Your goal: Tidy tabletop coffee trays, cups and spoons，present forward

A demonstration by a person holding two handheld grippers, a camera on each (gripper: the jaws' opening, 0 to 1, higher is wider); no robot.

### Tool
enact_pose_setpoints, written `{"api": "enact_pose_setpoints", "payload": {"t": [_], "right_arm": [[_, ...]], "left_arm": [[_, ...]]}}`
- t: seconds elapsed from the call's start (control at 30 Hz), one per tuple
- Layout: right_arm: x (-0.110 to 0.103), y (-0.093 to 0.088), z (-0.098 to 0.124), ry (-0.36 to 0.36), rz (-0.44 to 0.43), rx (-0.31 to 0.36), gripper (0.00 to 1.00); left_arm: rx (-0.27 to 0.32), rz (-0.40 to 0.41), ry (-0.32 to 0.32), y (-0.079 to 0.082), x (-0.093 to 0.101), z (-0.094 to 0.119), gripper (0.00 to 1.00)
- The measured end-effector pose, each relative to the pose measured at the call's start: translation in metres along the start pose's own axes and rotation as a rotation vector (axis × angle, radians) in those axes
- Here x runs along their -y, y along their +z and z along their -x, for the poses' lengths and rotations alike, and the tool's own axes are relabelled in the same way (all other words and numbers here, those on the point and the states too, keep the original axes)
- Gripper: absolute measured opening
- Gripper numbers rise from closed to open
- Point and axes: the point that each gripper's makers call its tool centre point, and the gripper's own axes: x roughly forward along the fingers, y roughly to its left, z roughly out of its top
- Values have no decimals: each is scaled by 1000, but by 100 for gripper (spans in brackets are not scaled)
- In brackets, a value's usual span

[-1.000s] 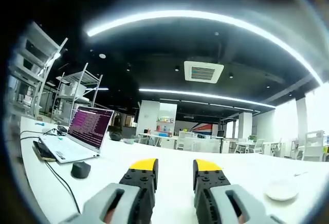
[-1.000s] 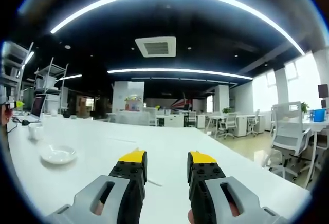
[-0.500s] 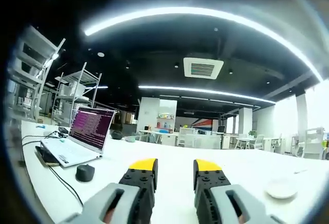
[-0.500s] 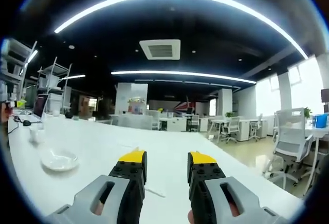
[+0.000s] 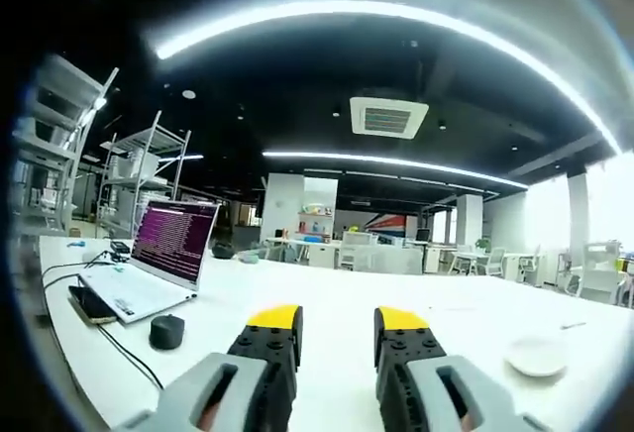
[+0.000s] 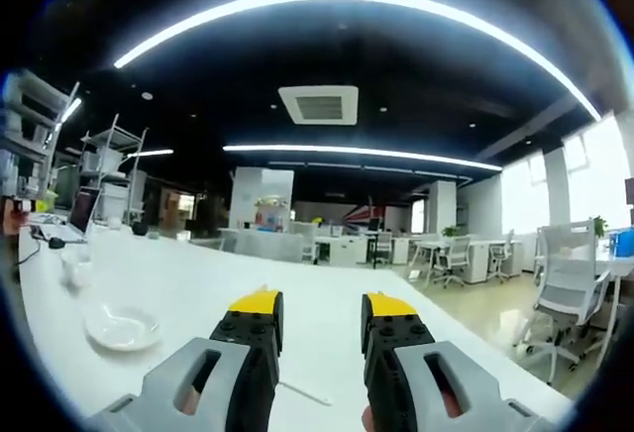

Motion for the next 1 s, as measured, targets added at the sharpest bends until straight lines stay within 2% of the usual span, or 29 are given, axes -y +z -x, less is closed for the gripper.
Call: {"api": "enact_pose_setpoints", "payload": {"t": [0.17,0.37,0.47,0.7,0.8,0.83,1.0], "right_arm": [[-11,7,-7,44,25,-12,33],[-38,24,-23,141,77,-16,33],[-54,35,-32,190,107,-7,33],[-97,54,-52,309,107,1,34],[-117,56,-60,374,99,-12,35],[-122,57,-62,390,99,-20,35],[-152,62,-76,473,85,-45,36]], "left_arm": [[-35,-21,-16,-1,1,-1,30],[-86,-38,-33,-3,3,-1,30],[-107,-45,-45,-3,5,0,30],[-137,-72,-62,1,4,0,30],[-168,-82,-68,-1,4,1,30],[-194,-56,-72,-5,4,2,30],[-237,-70,-91,-8,6,-1,30]]}}
